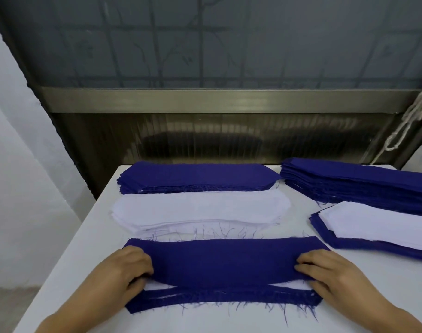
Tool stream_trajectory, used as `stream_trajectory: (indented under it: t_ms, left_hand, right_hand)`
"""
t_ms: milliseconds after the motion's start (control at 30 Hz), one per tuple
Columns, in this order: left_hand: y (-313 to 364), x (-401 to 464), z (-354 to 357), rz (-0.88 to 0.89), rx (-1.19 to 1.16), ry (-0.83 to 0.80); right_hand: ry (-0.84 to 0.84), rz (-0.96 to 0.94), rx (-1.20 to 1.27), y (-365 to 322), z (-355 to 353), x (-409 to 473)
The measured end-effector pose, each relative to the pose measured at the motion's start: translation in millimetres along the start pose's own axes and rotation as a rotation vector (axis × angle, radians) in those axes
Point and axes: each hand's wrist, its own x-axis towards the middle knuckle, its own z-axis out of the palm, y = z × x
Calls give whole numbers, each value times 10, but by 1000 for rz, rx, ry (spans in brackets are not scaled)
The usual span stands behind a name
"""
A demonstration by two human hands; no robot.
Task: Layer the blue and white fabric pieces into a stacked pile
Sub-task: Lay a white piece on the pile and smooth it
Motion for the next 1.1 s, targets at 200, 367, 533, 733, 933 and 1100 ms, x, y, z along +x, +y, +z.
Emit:
stream_trajectory:
  t_ms: [200,367,533,733,933,1100]
  left_hand:
    - [2,63,-35,-127,-95,-50]
    - [-123,187,-92,-157,-64,-211]
    - [-255,494,-221,-231,5,-269]
    - [-123,1531,-80,-231,8,92]
    - [-184,2443,141,-365,-183,128]
    - [-300,2636,278,-415,-283,2]
  right_hand:
    - [-83,114,120,-72,-79,76]
    - [-336,219,46,111,-79,172]
    - [-447,317,-74,347,-199,510]
    - [-108,356,169,476,60,1468]
    - [-90,419,194,728,452,2249]
    - [-188,411,149,922,680,2339]
